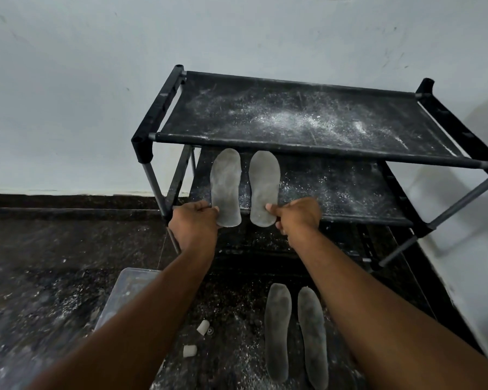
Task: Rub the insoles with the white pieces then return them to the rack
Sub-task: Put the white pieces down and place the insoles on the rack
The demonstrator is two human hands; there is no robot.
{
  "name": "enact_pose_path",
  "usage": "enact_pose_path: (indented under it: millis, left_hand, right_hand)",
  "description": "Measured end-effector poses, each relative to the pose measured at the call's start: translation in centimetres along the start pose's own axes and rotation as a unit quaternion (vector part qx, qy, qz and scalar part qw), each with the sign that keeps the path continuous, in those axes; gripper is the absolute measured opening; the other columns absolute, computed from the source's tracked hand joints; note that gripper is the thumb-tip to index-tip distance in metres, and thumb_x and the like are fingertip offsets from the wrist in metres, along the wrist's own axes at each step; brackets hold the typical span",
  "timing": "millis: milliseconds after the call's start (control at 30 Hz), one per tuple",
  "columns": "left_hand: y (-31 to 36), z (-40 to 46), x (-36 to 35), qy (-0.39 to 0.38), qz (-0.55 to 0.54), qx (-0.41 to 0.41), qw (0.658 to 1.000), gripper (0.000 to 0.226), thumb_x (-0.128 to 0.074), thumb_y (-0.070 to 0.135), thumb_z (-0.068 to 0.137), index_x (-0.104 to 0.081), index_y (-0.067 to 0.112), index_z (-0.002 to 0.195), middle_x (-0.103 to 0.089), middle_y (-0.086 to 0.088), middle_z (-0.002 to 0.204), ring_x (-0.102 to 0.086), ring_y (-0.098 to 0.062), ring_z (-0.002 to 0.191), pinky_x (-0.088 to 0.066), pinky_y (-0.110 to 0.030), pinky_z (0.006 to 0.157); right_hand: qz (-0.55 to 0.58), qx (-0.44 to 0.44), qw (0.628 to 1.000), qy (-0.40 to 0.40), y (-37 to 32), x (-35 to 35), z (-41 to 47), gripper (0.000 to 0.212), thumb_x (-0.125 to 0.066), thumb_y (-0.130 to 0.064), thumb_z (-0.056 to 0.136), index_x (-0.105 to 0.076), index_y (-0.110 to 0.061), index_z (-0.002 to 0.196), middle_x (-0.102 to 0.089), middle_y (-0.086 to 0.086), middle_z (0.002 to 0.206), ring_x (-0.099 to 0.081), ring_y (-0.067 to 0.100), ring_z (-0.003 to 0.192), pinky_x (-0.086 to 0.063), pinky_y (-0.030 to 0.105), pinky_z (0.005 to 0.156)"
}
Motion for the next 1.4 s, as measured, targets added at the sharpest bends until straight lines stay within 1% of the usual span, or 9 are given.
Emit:
enact_pose_path:
  millis: [167,367,567,700,867,933,1067,1267,1400]
  left_hand:
    - [-0.2,0.2,0.0,0.011,0.000,0.002,1.000,0.023,-0.084,0.005,0.082,-0.072,0.022,0.071,-0.073,-0.001,0.076,-0.075,-0.022,0.073,-0.065,-0.042,0.074]
    - [0.4,0.2,0.4,0.005,-0.006,-0.006,1.000,0.010,-0.085,0.015,0.084,-0.076,0.017,0.081,-0.075,-0.002,0.077,-0.076,-0.019,0.069,-0.066,-0.040,0.071]
    - [3.0,-4.1,2.3,0.018,0.075,-0.121,0.990,0.014,-0.074,0.029,0.094,-0.071,0.026,0.081,-0.068,0.014,0.073,-0.064,0.000,0.069,-0.054,-0.021,0.069]
    - [2.4,-8.5,0.3,-0.102,0.140,-0.175,0.969,0.029,-0.068,0.041,0.097,-0.064,0.022,0.075,-0.065,0.010,0.067,-0.059,0.001,0.059,-0.039,-0.009,0.050]
    - [-5.5,-10.1,-4.8,-0.285,0.242,-0.035,0.927,0.031,-0.073,0.038,0.093,-0.071,0.014,0.074,-0.074,-0.006,0.072,-0.068,-0.017,0.063,-0.060,-0.034,0.066]
    - [-10.2,-10.5,-5.8,-0.303,0.248,0.064,0.918,0.028,-0.076,0.027,0.093,-0.070,0.007,0.075,-0.072,-0.011,0.074,-0.064,-0.020,0.060,-0.058,-0.032,0.056]
    - [-19.5,-12.1,-7.2,-0.294,0.238,0.192,0.906,0.019,-0.078,0.016,0.090,-0.073,-0.002,0.084,-0.069,-0.014,0.069,-0.057,-0.018,0.048,-0.045,-0.025,0.042]
    - [-27.6,-14.2,-9.7,-0.230,0.266,0.201,0.914,0.021,-0.079,0.022,0.087,-0.073,0.004,0.096,-0.076,-0.018,0.097,-0.069,-0.026,0.075,-0.057,-0.033,0.068]
    - [-30.7,-14.0,-10.8,-0.188,0.309,0.201,0.910,0.029,-0.078,0.016,0.088,-0.068,-0.001,0.109,-0.071,-0.020,0.114,-0.070,-0.035,0.103,-0.059,-0.045,0.089]
  right_hand:
    - [0.010,-0.016,1.000,0.006,0.6,-0.3,0.7,0.036,-0.089,-0.017,0.068,-0.064,0.005,0.082,-0.070,0.017,0.070,-0.059,0.017,0.043,-0.041,0.020,0.038]
    - [-0.006,-0.031,1.000,0.001,1.0,-0.1,0.8,0.035,-0.088,-0.024,0.069,-0.065,0.003,0.069,-0.064,0.012,0.056,-0.051,0.012,0.032,-0.035,0.016,0.032]
    - [0.085,0.027,0.991,0.099,1.8,1.3,-1.1,0.036,-0.085,-0.032,0.073,-0.061,-0.006,0.068,-0.070,0.013,0.068,-0.065,0.022,0.049,-0.049,0.028,0.040]
    - [0.030,0.063,0.989,0.128,5.2,2.5,-3.8,0.048,-0.072,-0.052,0.082,-0.065,-0.008,0.062,-0.068,0.006,0.060,-0.068,0.023,0.054,-0.060,0.042,0.055]
    - [-0.120,-0.025,0.992,0.023,14.4,4.4,-3.4,0.046,-0.070,-0.051,0.082,-0.075,-0.006,0.082,-0.073,0.010,0.080,-0.070,0.025,0.081,-0.057,0.032,0.077]
    - [-0.143,-0.051,0.988,-0.035,18.6,5.6,-3.1,0.031,-0.071,-0.039,0.083,-0.075,-0.009,0.085,-0.072,0.006,0.082,-0.067,0.022,0.080,-0.053,0.028,0.074]
    - [-0.144,-0.143,0.979,-0.018,26.5,8.2,-2.5,0.023,-0.077,-0.028,0.076,-0.070,-0.006,0.073,-0.069,0.006,0.065,-0.068,0.022,0.059,-0.056,0.027,0.057]
    - [-0.156,-0.213,0.964,-0.020,34.9,10.3,-0.6,0.014,-0.072,-0.028,0.083,-0.068,-0.015,0.081,-0.073,0.010,0.090,-0.065,0.020,0.074,-0.056,0.033,0.071]
    - [-0.225,-0.217,0.950,0.005,37.8,10.6,0.6,0.030,-0.043,-0.026,0.099,-0.071,-0.019,0.104,-0.070,-0.003,0.093,-0.066,0.018,0.086,-0.041,0.023,0.063]
Point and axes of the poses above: each hand's wrist, its own z-axis towards the middle knuckle, its own x-axis out of the back of the hand, y = z × x, the point moved 6 cm from there along z, towards the middle knuckle
